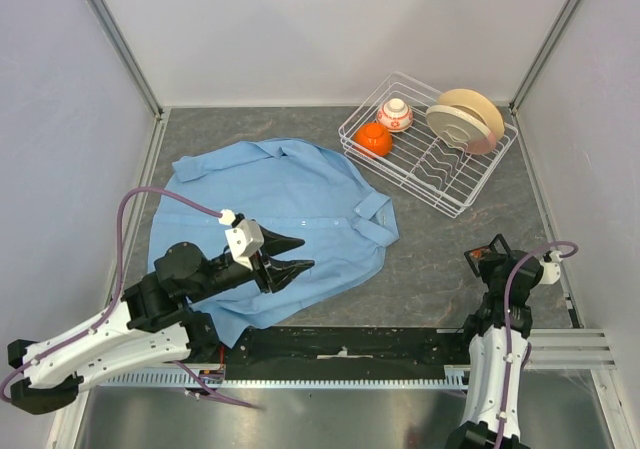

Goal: Remove the brooch from the garment

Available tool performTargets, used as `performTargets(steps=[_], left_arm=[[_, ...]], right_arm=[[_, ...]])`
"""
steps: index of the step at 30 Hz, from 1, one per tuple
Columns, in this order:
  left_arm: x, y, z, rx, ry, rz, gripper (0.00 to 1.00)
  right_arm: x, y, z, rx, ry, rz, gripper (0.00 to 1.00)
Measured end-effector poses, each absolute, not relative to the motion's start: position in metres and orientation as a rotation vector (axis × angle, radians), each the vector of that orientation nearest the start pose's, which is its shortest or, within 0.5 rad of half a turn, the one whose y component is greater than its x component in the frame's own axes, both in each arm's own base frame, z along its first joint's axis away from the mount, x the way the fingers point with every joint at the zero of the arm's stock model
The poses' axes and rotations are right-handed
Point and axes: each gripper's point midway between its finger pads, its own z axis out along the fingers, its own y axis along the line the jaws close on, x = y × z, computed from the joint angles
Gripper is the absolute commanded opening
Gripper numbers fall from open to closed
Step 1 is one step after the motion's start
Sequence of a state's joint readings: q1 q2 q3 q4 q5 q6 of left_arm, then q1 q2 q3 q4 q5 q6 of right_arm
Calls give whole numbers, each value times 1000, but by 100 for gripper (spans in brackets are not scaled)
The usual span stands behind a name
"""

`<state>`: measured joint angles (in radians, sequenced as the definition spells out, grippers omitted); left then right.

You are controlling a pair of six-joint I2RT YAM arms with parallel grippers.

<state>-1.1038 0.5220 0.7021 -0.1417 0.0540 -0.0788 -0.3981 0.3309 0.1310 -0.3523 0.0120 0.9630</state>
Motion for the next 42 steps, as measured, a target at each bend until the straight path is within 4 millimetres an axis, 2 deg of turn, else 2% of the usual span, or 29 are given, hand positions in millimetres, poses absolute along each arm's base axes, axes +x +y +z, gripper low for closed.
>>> performTargets(steps=[12,24,33,42], left_arm=[[111,-249,313,835,1392,-970,54],[111,-250,312,838,1395,-969,54],[111,-250,311,841,1398,-970,54],[111,-251,311,842,1397,-970,54]], right_arm=[[224,-66,62,1337,1584,309,0],[224,-68,53,1354,1597,291,1],[224,-69,50,1365,1606,281,9],[223,-69,51,1358,1607,275,27]])
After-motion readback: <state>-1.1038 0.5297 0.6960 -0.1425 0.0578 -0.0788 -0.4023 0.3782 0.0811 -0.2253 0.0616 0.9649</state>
